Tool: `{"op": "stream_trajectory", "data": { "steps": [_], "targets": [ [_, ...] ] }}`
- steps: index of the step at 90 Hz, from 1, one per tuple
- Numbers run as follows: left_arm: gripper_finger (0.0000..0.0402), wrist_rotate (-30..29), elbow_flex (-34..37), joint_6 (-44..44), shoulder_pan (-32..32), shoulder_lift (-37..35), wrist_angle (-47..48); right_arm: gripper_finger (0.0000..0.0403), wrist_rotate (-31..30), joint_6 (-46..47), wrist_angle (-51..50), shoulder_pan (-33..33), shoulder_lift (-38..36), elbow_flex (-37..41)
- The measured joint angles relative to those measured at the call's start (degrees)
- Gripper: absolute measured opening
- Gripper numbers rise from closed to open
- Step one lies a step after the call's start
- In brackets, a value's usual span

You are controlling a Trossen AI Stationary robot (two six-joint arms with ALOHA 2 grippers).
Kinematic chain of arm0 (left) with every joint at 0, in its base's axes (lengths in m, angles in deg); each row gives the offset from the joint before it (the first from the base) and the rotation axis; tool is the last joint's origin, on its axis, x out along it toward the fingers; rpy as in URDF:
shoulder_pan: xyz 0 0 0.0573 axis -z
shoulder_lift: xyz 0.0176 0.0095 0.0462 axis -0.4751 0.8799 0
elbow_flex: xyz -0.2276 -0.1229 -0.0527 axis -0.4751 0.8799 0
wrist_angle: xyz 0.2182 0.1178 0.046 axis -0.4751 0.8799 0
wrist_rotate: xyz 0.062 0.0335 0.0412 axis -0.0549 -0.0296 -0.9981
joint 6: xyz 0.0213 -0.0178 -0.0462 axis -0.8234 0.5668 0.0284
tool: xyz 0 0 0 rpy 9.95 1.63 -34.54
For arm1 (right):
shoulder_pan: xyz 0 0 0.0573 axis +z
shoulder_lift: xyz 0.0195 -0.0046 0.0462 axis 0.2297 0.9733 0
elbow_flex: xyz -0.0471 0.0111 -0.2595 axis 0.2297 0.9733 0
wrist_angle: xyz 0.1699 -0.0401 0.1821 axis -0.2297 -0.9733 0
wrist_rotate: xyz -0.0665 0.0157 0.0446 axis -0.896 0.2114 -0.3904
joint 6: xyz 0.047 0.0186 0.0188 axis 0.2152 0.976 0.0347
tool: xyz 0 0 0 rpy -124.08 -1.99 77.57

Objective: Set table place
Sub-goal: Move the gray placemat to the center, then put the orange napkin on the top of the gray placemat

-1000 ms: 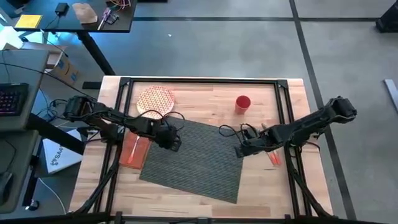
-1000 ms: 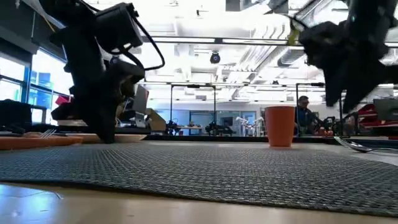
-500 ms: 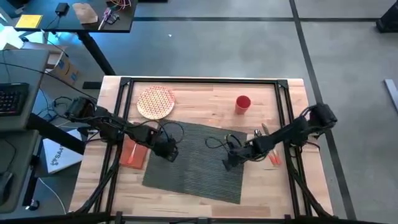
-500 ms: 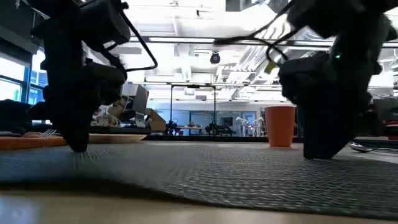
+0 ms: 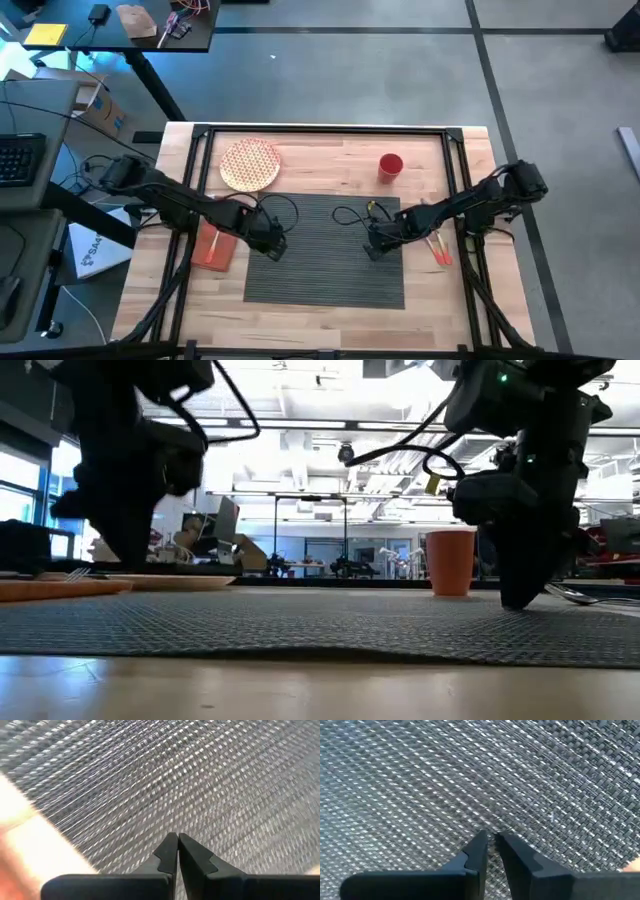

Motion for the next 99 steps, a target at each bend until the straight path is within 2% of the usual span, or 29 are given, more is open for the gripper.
{"op": "stream_trajectory", "data": {
  "steps": [13,27,39,51,64,80,99],
  "targets": [
    [0.0013,0.7,-2.3,-0.1,0.3,-2.6,11.2,0.0041,-0.8,0.0,1.2,0.0,-0.4,0.0],
    [0.0069,1.9,0.1,-0.7,-0.1,-3.8,19.4,0.0041,-0.9,0.0,2.1,0.0,-0.4,0.0],
    [0.0126,3.6,4.7,-0.5,-0.6,-3.7,19.1,0.0041,-1.1,0.0,3.5,0.0,-0.4,0.0],
    [0.0148,4.5,9.5,0.8,-0.5,-2.9,16.0,0.0041,-1.3,0.0,5.9,0.0,-0.4,0.0],
    [0.0121,4.6,12.5,2.4,-0.4,-2.8,14.1,0.0041,-1.3,0.0,8.0,0.0,-0.4,0.0],
    [0.0016,5.9,11.3,1.1,-0.4,-2.9,11.6,0.0041,-1.5,0.1,9.9,-0.1,-0.4,-0.1],
    [0.0002,2.4,5.1,2.0,-0.4,-3.1,11.1,0.0041,-0.6,-0.8,11.8,-2.0,2.3,-0.1]
  ]
}}
